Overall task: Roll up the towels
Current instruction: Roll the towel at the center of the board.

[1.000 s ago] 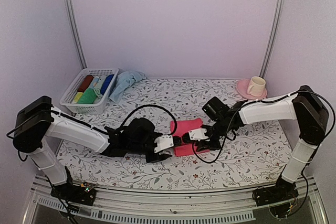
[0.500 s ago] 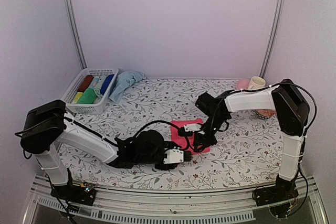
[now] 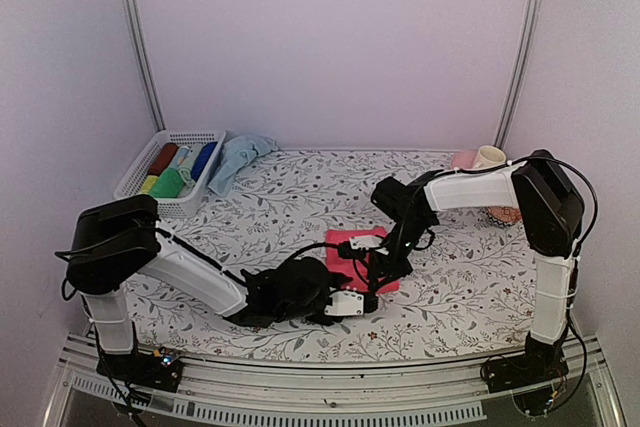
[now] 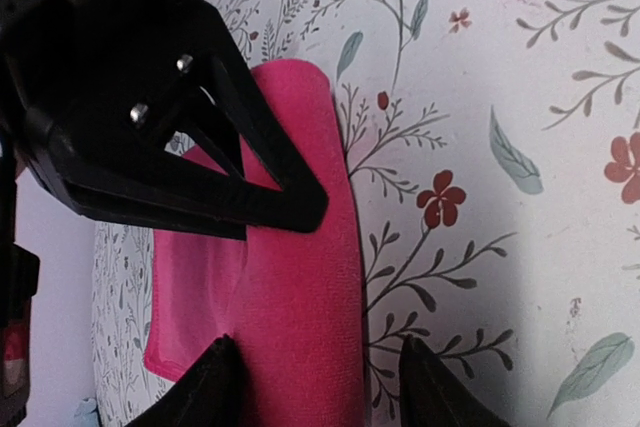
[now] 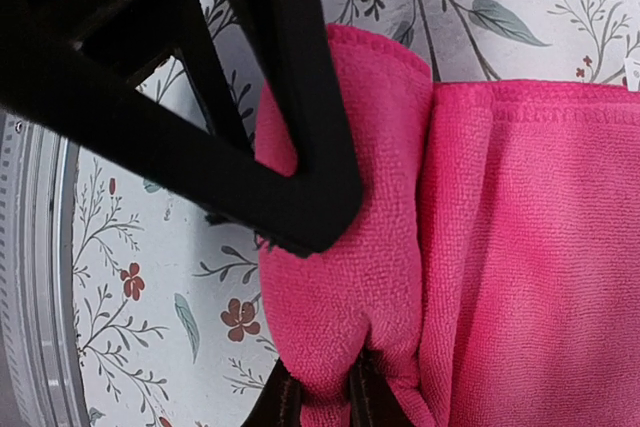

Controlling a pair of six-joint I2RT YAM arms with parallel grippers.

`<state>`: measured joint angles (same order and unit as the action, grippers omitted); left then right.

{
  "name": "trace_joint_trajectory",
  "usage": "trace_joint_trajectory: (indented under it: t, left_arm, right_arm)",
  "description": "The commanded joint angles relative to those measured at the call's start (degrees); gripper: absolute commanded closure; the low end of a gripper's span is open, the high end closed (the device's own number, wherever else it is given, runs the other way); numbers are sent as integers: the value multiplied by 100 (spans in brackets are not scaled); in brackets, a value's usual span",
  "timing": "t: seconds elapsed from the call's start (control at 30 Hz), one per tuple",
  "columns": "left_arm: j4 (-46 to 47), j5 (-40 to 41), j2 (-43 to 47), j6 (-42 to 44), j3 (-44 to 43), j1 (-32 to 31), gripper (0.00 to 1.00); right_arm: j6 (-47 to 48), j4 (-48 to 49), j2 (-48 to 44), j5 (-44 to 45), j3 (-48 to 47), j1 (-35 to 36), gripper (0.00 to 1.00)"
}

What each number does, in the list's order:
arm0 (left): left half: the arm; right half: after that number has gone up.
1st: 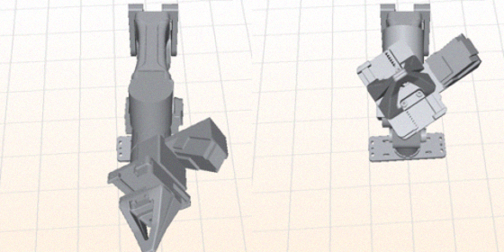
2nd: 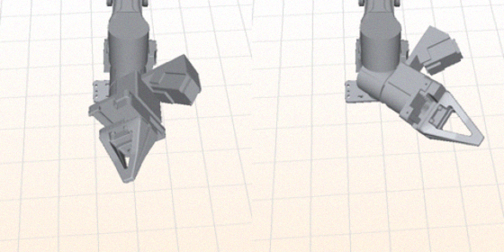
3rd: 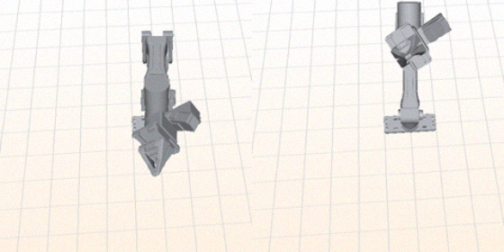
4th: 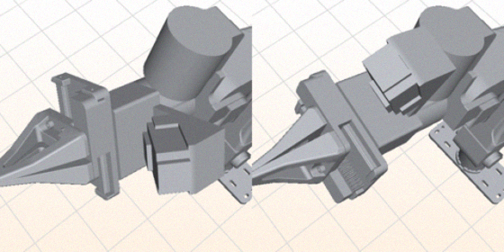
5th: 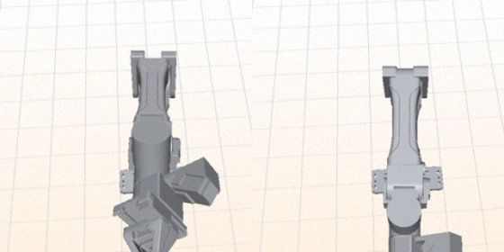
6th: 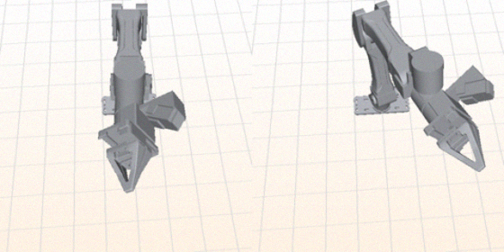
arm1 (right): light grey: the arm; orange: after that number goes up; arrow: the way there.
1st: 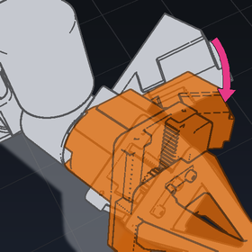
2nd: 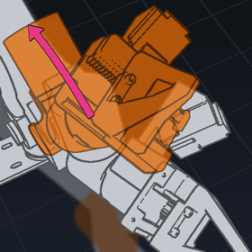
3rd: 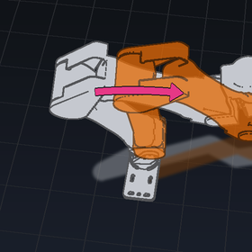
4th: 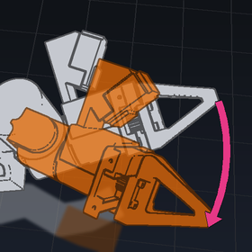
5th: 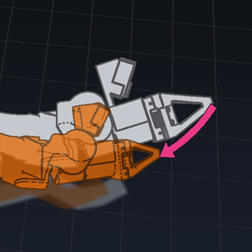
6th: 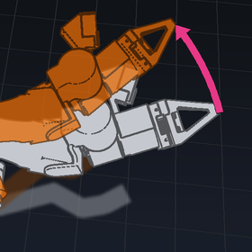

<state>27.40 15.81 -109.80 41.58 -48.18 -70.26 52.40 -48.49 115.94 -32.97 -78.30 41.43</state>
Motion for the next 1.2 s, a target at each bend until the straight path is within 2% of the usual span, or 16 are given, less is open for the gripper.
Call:
trace_joint_trajectory:
  t: [0.0, 0.1, 0.27, 0.37, 0.57, 0.6, 0.77, 0.87, 1.0, 1.17]
  left_arm:
    - [126, 261, -176, 86, -173, -84, 45]
    - [98, 344, -233, 94, -213, -76, 47]
    - [-50, 349, -525, 88, -290, -58, 58]
    - [-155, 242, -560, 42, -327, -50, 76]
    - [-389, 133, -595, -93, -447, -30, 99]
    - [-452, 107, -591, -124, -473, -36, 100]
    - [-777, -47, -542, -335, -589, -40, 100]
    - [-1137, -432, -425, -600, -692, -36, 100]
    - [-1693, -958, -345, -1080, -866, -6, 100]
    - [-2442, -1591, -346, -1738, -1169, 80, 100]
  right_arm:
    - [-13, -328, 302, -59, 87, 51, 84]
    - [20, -346, 314, -61, 83, 52, 84]
    - [72, -381, 333, -72, 70, 49, 84]
    - [108, -416, 335, -96, 61, 50, 84]
    - [154, -459, 263, -161, 60, 52, 82]
    - [162, -466, 219, -162, 72, 50, 77]
    - [209, -451, -46, -150, 113, 50, 69]
    - [238, -383, -291, -39, 221, 52, 61]
    - [223, -40, -887, 231, 577, -25, 49]
    - [393, 383, -1811, 370, 1319, -291, 40]
